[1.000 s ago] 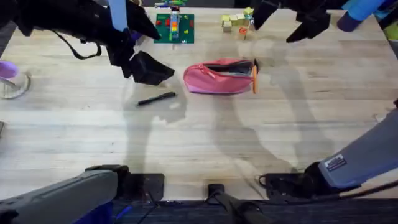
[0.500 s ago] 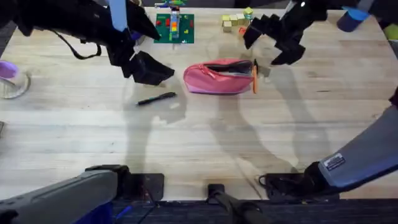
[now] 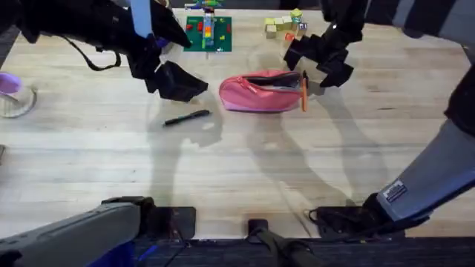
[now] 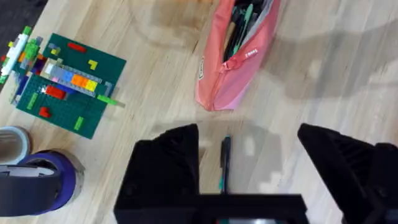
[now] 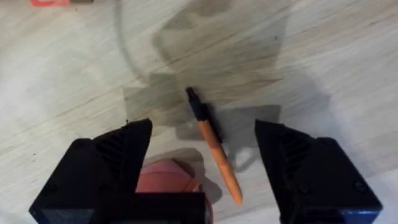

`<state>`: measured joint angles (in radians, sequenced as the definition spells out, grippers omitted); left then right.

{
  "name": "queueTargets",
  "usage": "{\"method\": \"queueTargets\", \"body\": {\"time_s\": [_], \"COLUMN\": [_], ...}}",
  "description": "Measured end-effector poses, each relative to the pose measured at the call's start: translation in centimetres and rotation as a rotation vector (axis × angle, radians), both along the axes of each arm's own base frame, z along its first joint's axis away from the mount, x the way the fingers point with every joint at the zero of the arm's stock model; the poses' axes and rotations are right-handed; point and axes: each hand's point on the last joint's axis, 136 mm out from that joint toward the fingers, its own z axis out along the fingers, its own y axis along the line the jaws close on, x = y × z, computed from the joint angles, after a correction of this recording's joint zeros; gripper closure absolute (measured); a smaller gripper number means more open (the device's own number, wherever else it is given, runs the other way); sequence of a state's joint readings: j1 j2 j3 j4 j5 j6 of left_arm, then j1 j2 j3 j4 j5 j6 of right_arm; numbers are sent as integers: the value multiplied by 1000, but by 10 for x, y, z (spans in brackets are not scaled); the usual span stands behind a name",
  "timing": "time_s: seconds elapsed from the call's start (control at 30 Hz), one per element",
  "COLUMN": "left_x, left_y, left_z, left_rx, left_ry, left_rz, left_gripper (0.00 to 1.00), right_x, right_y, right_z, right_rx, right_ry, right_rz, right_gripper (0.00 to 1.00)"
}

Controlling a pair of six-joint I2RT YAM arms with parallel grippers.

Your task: Unzip the bag, pick up the pens from the table one at a time and place them inside, then zip the bag closed.

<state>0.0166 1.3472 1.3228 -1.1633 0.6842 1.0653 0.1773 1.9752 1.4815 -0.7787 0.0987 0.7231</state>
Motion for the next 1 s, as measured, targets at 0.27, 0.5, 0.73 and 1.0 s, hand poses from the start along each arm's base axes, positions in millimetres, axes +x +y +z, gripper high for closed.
{"method": "queueTargets", "body": {"time_s": [0.27, 0.5, 0.73, 1.0], "left_x": [0, 0, 0, 0], "left_y": [0, 0, 0, 0], "left_z": [0, 0, 0, 0], "left_rx": [0, 0, 0, 0], "left_ry": [0, 0, 0, 0], "left_rz": [0, 0, 0, 0], "left_gripper": [8, 8, 8, 8], "right_x": [-4, -9, -10, -10], "right_y": [3, -7, -11, -11], "right_z": [-12, -14, -13, -12], "right_rx": [-32, -71, -92, -96], "right_ry": [31, 56, 60, 64], "right_rz": [13, -4, -5, 7], "right_gripper": [40, 475, 954, 958]}}
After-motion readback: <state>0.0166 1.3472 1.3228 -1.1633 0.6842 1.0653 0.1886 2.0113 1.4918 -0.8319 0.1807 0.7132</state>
